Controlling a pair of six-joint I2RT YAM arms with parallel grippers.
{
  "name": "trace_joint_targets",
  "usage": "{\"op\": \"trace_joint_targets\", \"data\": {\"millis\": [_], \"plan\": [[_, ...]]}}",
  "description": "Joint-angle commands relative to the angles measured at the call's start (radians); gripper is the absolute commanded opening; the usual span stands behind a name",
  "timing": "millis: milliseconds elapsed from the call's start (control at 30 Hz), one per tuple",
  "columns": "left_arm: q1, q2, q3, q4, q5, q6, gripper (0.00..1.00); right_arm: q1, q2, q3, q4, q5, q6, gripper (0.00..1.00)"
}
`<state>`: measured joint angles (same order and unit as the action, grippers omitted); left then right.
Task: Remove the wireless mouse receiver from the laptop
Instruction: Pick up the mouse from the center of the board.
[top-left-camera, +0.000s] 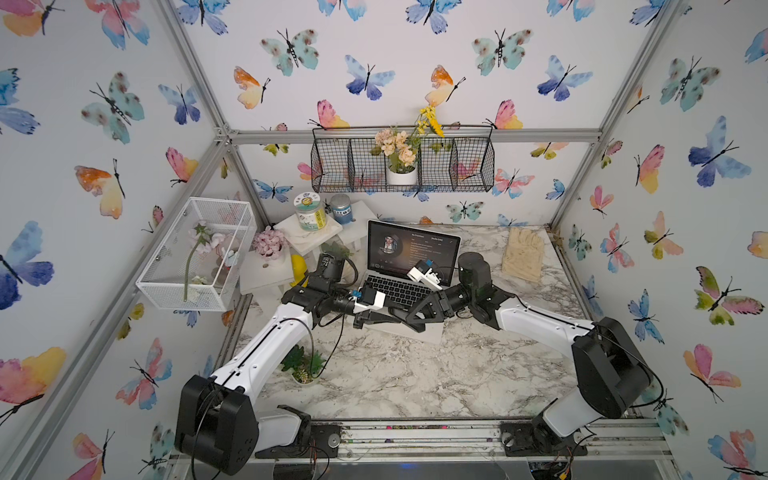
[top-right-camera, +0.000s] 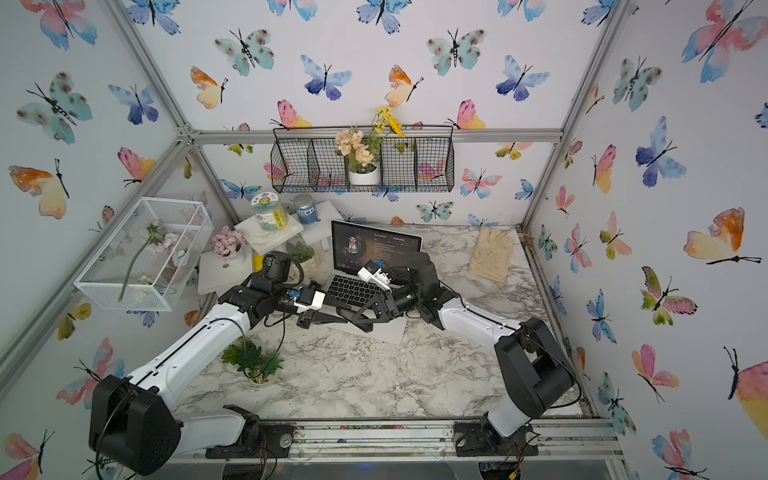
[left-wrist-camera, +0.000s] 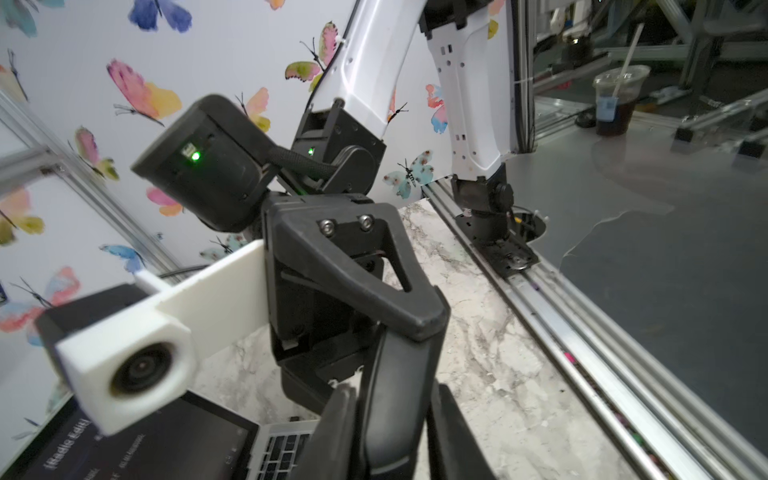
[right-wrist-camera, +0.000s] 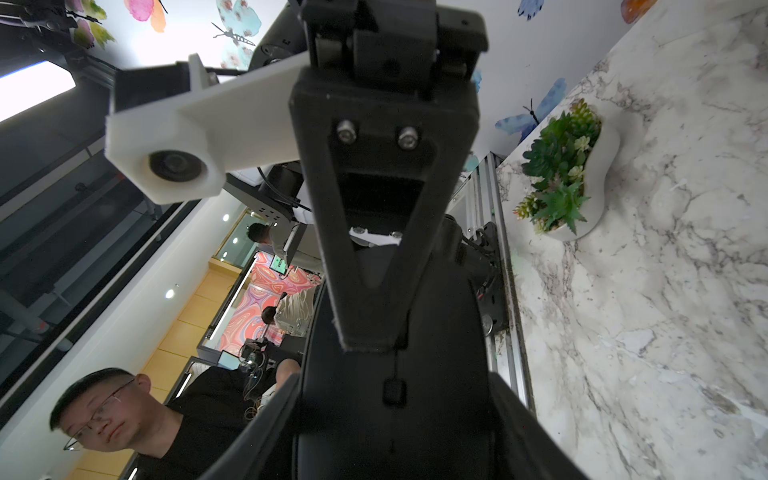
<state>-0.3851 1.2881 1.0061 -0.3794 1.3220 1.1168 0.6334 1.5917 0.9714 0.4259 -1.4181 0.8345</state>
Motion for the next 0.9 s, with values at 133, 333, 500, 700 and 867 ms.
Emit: {"op": "trace_joint_targets", "data": {"millis": [133, 333, 500, 700, 867], "plan": [[-0.008, 0.010, -0.014, -0.024, 0.016, -0.059, 0.01, -0.009, 0.002, 0.025, 0.013, 0.036, -0.052, 0.73], [-0.009, -0.010, -0.063, 0.124, -0.027, -0.249, 0.00, -0.119, -0.077, 0.092, -0.244, 0.248, -0.219, 0.87], [-0.008, -0.009, -0.072, 0.300, -0.101, -0.569, 0.00, -0.194, -0.182, 0.123, -0.447, 0.549, -0.356, 0.88], [-0.011, 0.039, -0.052, 0.436, -0.195, -1.013, 0.00, -0.198, -0.298, 0.096, -0.501, 0.809, -0.434, 0.90], [-0.009, 0.100, 0.032, 0.337, -0.287, -1.245, 0.00, -0.197, -0.346, 0.037, -0.534, 0.890, -0.506, 0.90]]}}
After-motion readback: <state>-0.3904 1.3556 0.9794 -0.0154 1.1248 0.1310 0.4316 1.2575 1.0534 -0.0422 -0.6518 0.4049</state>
